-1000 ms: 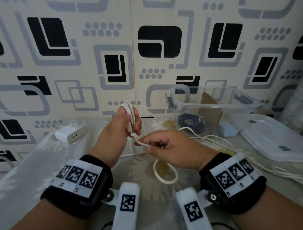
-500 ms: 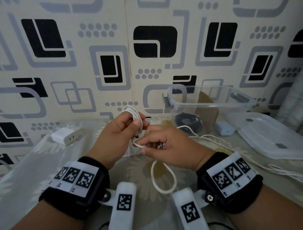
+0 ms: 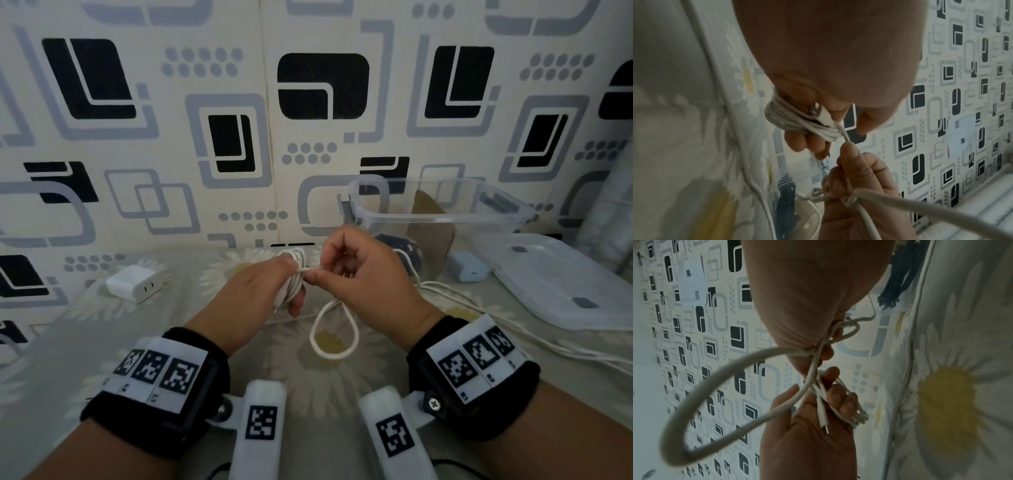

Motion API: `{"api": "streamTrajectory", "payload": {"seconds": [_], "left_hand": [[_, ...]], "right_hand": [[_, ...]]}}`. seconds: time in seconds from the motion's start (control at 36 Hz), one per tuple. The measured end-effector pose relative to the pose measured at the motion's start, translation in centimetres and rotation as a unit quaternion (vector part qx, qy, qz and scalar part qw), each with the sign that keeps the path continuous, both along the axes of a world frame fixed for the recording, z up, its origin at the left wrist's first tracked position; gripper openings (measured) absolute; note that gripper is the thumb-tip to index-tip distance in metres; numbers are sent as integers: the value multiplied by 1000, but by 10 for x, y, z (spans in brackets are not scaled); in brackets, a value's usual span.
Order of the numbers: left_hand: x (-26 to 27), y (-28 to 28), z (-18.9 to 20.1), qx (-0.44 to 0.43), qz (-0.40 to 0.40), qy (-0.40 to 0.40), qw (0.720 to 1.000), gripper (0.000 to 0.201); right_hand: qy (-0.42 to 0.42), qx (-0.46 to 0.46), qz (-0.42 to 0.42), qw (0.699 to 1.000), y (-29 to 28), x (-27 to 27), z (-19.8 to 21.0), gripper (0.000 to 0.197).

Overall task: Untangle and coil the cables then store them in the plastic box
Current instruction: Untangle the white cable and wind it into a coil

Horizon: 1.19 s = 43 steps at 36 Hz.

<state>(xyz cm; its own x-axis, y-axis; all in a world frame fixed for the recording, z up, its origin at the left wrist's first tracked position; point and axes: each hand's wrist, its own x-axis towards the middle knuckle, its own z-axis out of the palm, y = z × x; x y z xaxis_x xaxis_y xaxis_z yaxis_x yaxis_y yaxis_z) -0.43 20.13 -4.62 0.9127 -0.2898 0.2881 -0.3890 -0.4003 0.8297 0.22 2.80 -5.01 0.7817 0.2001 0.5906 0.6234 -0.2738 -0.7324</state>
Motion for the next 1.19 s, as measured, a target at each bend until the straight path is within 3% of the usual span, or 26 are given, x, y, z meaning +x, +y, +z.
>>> {"api": "streamTrajectory", "payload": {"seconds": [0.08,0.14,0.33,0.44,0.5,0.61,0.69,0.78,0.83,1.0,1.14,1.19], "left_hand": [[1,0,-3,10,-42,22,999,21],[3,1,-4,-1,-56,37,998,17],[1,1,-5,-23,-65,52,996,28],[2,1,-4,-34,-78,54,995,20],[2,1,-4,-13,-72,48,996,18],[5,3,-8,73,-30,-22,997,42],[6,3,-8,-43,-7,35,998,36],[3,1,-2,-148,9,102,984,36],[3,0,0,-173,33,101,979,38],[7,4,-2,-225,68,93,967,40],[13,6,-4,-264,118,76,954,42],[14,8,-4,-290,134,80,944,41]], "right_hand": [[44,49,26,997,-1,1,-1,25],[63,70,38,995,-2,4,-3,26],[104,132,70,983,-1,4,-4,27],[107,141,68,982,0,5,-4,26],[112,139,72,981,-1,5,-6,25],[138,136,96,976,-2,4,-6,18],[157,133,100,973,-3,1,-4,12],[194,114,114,968,-4,0,-2,43],[204,107,116,966,-3,0,0,51],[211,148,118,959,-2,1,0,29],[215,152,110,959,-2,4,0,41],[202,132,87,967,-3,5,-2,32]]}}
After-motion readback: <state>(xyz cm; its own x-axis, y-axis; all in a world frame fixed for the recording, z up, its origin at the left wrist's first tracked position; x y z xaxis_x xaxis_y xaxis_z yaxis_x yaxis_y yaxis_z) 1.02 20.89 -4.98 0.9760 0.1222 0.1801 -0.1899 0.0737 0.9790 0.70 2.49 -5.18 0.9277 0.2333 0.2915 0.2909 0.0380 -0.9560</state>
